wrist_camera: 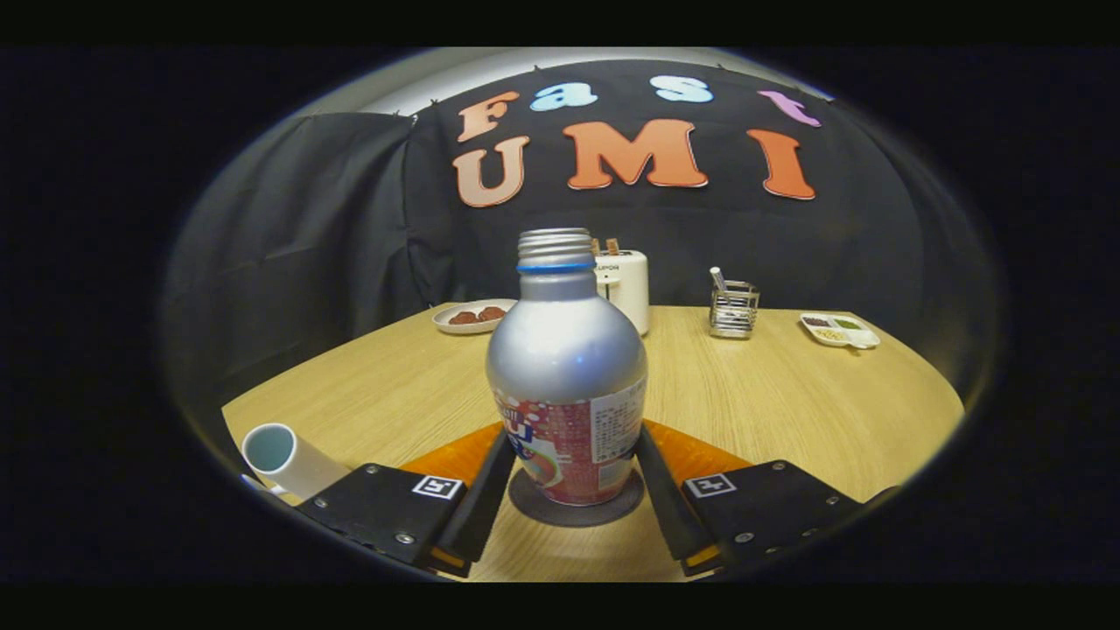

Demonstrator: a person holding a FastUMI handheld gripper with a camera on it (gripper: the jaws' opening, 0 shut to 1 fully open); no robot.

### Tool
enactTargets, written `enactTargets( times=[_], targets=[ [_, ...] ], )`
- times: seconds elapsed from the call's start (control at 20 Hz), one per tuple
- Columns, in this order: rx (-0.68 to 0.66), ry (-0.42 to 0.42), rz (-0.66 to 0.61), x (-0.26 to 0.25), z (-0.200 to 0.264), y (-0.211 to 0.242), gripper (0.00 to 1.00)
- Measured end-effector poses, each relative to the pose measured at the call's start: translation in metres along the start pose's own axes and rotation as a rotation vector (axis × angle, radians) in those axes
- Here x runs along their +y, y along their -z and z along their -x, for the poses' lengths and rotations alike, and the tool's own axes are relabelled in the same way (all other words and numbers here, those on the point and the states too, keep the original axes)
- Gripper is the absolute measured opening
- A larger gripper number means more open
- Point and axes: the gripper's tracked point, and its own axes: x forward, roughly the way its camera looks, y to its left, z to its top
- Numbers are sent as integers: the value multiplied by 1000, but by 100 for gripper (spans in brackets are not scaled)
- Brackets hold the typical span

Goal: Take the bottle from table, then pour the juice into the cup, finally place the bottle on the coaster

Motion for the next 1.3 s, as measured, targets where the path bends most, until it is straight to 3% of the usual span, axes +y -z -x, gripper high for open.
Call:
enactTargets(
  times=[0.6,0.85,1.3],
  targets=[
    [-15,-9,17,4,-1,10,81],
    [-17,2,26,4,15,8,98],
    [-78,20,22,9,67,-23,97]
  ],
)
